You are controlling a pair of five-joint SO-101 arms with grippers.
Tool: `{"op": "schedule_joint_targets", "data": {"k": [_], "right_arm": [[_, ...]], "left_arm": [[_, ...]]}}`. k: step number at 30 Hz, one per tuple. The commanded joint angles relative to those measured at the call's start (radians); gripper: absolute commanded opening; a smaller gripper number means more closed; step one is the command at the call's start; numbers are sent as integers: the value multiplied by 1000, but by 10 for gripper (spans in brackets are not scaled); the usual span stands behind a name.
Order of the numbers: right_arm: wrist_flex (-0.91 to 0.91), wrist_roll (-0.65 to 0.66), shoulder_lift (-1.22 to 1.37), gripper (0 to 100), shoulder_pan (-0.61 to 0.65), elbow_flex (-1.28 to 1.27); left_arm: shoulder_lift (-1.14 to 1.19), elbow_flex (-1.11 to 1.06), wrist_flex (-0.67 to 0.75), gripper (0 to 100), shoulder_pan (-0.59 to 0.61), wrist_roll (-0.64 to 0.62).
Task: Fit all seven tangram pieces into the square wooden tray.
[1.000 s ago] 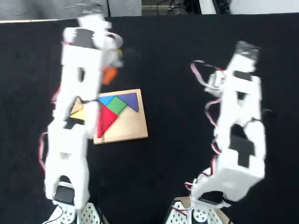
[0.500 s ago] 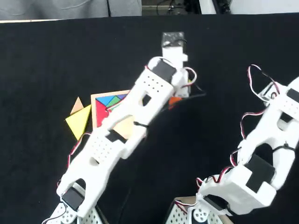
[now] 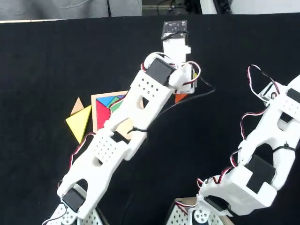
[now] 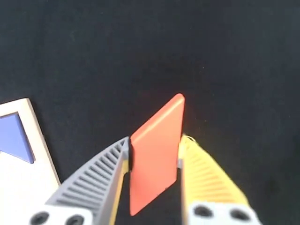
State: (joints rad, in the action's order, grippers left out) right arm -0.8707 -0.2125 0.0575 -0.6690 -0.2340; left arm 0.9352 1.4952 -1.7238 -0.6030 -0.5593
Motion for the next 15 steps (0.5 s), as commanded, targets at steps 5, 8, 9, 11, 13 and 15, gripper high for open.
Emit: {"op": "schedule_joint_targets", "data": {"k": [5,8,9,11,13,15], "right_arm": [[17,12,-58,11,37,2],[20,12,-58,11,35,2],[18,12,-58,11,35,2],[15,14,-58,11,37,2],[12,60,-58,11,48,2],[-20,158,-58,11,83,4]], "left_arm": [[17,170,-35,202,2,43],[-41,162,-37,202,4,112],[-63,160,-37,199,15,141],[-109,163,-40,198,38,196],[-193,159,-40,198,85,258],[-307,150,-41,198,154,311]]}}
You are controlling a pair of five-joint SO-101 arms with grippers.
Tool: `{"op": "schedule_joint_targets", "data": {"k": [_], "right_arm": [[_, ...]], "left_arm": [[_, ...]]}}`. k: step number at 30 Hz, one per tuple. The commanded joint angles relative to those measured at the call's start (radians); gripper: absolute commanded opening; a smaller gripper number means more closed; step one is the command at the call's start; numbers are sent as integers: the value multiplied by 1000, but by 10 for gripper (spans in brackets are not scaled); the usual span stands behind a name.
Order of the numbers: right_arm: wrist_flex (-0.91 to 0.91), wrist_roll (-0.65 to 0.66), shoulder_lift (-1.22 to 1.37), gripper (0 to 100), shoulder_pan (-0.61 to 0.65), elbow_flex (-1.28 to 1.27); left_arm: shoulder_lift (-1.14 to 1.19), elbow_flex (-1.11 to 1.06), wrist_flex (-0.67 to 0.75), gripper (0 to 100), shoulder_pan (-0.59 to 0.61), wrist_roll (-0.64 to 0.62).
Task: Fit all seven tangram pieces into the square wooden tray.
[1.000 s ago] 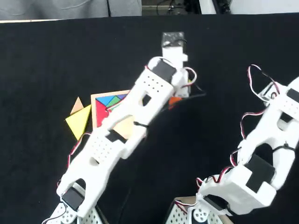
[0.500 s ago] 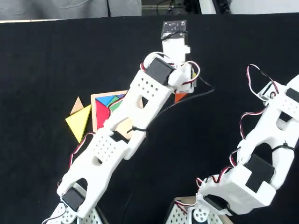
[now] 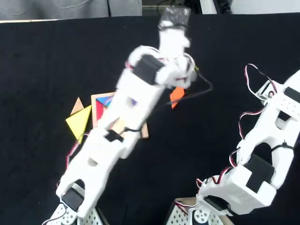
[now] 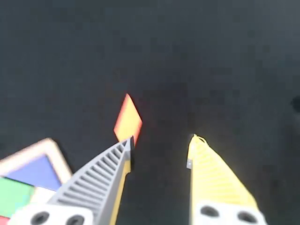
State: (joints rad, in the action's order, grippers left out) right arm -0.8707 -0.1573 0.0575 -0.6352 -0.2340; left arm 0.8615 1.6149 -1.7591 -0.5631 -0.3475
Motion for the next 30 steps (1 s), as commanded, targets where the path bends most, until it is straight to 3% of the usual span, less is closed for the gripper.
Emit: {"op": "schedule_joint_targets", "data": {"k": [1,7,11,16,18,22,27,30], "right_arm": [[-52,147,-58,11,77,7],[-203,290,-71,11,288,45],[-293,287,-65,11,456,105],[-322,284,-48,11,666,122],[-298,244,-18,11,720,160],[-212,146,108,11,781,245],[-172,141,340,11,809,355],[-222,141,461,11,798,430]], "left_arm": [[-298,12,-6,198,151,121],[-746,-278,-5,198,401,186],[-980,-651,-2,198,598,247],[-1185,-1191,20,198,766,423],[-1254,-1435,110,198,837,453],[-1427,-1911,425,198,947,457],[-1633,-2402,752,198,967,453],[-1711,-2577,842,198,966,397]]}}
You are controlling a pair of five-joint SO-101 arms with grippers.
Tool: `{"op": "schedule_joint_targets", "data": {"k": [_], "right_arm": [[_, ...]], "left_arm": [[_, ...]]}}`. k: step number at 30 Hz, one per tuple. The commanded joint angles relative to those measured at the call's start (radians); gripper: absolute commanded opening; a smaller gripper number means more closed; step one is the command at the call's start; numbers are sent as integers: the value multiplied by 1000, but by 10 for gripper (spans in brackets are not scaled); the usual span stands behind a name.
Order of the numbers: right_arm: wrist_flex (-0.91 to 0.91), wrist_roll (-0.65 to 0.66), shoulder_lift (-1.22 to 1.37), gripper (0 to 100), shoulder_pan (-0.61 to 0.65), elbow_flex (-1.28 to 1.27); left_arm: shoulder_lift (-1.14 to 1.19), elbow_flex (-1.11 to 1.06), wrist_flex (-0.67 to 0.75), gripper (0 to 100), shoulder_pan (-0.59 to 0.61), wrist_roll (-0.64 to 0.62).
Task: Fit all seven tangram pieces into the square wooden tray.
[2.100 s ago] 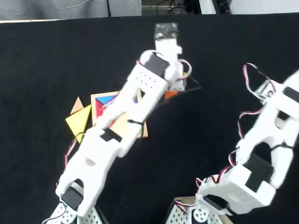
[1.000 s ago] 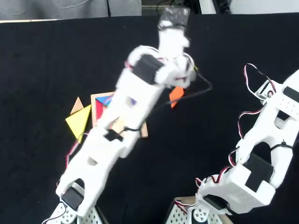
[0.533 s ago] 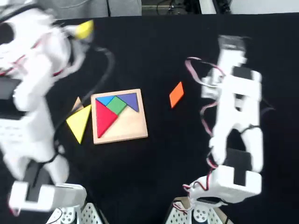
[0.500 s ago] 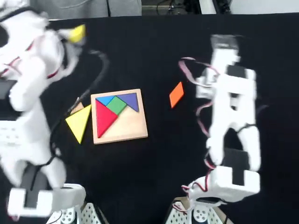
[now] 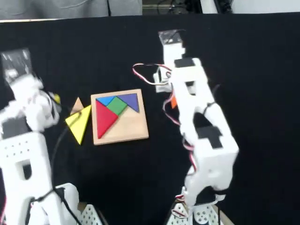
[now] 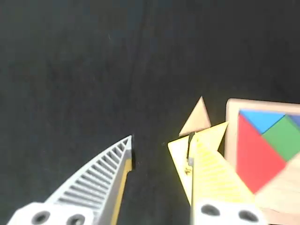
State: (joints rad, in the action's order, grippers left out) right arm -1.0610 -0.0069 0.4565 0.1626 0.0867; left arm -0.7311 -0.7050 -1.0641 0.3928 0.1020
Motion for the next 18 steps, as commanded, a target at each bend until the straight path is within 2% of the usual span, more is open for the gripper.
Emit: {"op": "schedule_joint_targets", "data": {"k": [1,6,10,12,15,18], "right_arm": [[-78,-8,90,11,-6,134],[-308,87,154,11,-12,236],[-408,158,153,10,-12,236],[-453,176,150,10,-15,245],[-410,173,88,10,-28,251],[-238,150,-10,10,-31,240]], "left_arm": [[-132,-285,150,198,12,-71],[-155,-372,160,198,12,-135],[-155,-397,166,198,10,-141],[-155,-441,216,198,10,-140],[-157,-524,330,198,10,-138],[-164,-559,385,198,10,-143]]}}
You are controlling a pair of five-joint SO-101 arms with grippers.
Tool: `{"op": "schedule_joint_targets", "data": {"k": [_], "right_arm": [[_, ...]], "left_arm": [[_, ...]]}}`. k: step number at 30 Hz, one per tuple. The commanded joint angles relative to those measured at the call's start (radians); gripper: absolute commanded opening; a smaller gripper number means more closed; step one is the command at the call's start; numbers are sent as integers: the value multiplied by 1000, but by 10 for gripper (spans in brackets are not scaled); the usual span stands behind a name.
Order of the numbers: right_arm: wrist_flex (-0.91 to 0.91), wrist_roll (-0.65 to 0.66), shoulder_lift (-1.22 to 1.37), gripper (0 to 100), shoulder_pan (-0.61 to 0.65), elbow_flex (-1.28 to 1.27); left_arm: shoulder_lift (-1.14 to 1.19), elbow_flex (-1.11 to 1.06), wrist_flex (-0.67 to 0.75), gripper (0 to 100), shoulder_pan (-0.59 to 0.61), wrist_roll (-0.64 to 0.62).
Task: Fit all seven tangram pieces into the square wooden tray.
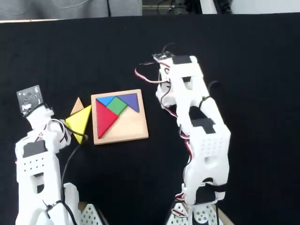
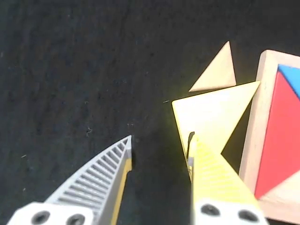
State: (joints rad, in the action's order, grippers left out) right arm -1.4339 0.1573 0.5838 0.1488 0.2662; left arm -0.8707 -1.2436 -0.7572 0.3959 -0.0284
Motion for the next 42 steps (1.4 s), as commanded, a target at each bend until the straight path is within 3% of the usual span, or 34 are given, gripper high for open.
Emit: {"op": "schedule_joint_targets", "data": {"k": [1,4,6,13,24,28,32,34,36,38,42], "right_arm": [[207,-17,-151,10,-23,45],[385,-12,-117,11,-37,-7],[391,8,-67,11,-38,-15],[224,144,5,10,-61,-16],[-204,370,-177,10,-58,-16],[-132,209,-332,10,-118,-25],[48,-173,-381,16,-150,-170],[123,-322,-377,77,-149,-255],[193,-437,-363,199,-132,-321],[239,-499,-337,300,-110,-349],[264,-500,-280,314,-46,-308]], "left_arm": [[-25,-21,78,198,7,-12],[-25,-30,81,198,8,-12],[-23,-30,83,198,8,-12],[-21,-31,84,198,7,-12],[-25,-82,161,198,7,-8],[-26,-82,160,198,7,-8],[-26,-85,160,198,8,-6],[-26,-85,158,198,8,-6],[-26,-88,158,198,8,-6],[-26,-88,160,198,8,-6],[-26,-88,161,198,8,-6]]}}
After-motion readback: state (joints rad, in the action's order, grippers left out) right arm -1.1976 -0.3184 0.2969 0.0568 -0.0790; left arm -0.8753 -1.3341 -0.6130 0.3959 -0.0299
